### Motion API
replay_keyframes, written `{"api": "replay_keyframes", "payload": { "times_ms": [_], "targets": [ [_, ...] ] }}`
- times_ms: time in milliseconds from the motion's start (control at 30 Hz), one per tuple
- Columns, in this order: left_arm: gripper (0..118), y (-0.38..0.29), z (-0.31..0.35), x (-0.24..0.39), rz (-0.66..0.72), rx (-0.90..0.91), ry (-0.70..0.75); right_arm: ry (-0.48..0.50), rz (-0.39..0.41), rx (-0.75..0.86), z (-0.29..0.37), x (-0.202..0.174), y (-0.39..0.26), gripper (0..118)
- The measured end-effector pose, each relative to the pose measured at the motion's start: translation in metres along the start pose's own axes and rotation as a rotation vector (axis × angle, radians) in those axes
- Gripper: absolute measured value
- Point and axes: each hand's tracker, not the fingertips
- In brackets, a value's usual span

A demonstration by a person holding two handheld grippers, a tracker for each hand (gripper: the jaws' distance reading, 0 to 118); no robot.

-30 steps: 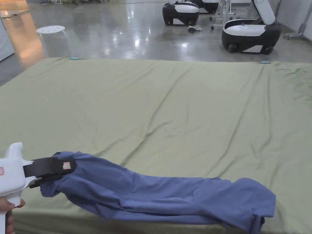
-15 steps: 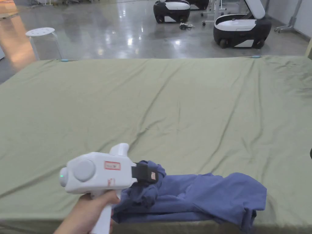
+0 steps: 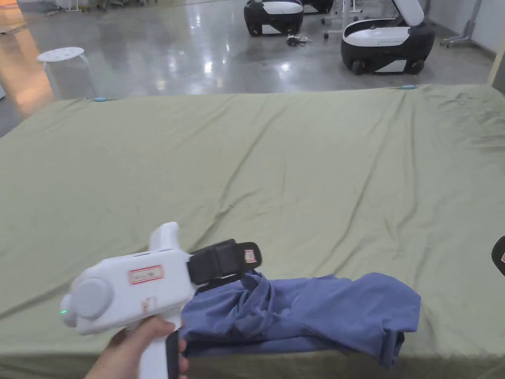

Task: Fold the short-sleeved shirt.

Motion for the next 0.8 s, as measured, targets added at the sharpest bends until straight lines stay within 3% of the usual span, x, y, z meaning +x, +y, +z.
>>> {"api": "replay_keyframes", "payload": {
  "times_ms": [133, 167, 200, 233, 267, 400, 567, 667, 800],
  "targets": [
    [104, -0.003, 0.016, -0.002, -0.221, -0.038, 0.296, 0.005, -0.012, 0.004, 0.000, 0.000, 0.002, 0],
    [91, -0.007, 0.011, -0.006, -0.254, -0.078, 0.297, 0.006, -0.013, 0.008, 0.000, 0.000, 0.002, 0],
    [32, -0.010, 0.001, -0.009, -0.254, -0.115, 0.306, 0.008, -0.012, 0.009, 0.000, 0.000, 0.002, 0],
    [0, -0.014, -0.007, -0.014, -0.219, -0.106, 0.296, 0.008, -0.009, 0.008, 0.000, -0.001, 0.003, 0],
    [0, -0.020, -0.017, -0.022, -0.118, -0.082, 0.298, 0.007, -0.009, 0.006, 0.000, -0.001, 0.003, 0],
    [0, -0.040, -0.060, -0.045, -0.206, -0.195, 0.385, 0.007, -0.014, 0.010, 0.006, -0.001, 0.005, 0],
    [0, -0.056, -0.098, -0.013, -0.179, -0.213, 0.219, -0.020, 0.013, -0.001, 0.010, 0.003, 0.006, 0],
    [0, -0.066, -0.138, 0.005, -0.286, -0.310, 0.267, -0.029, -0.001, -0.007, 0.011, 0.006, 0.006, 0],
    [0, -0.073, -0.167, 0.017, -0.199, -0.302, 0.165, -0.037, -0.007, 0.000, 0.016, 0.004, 0.006, 0]
  ]
}}
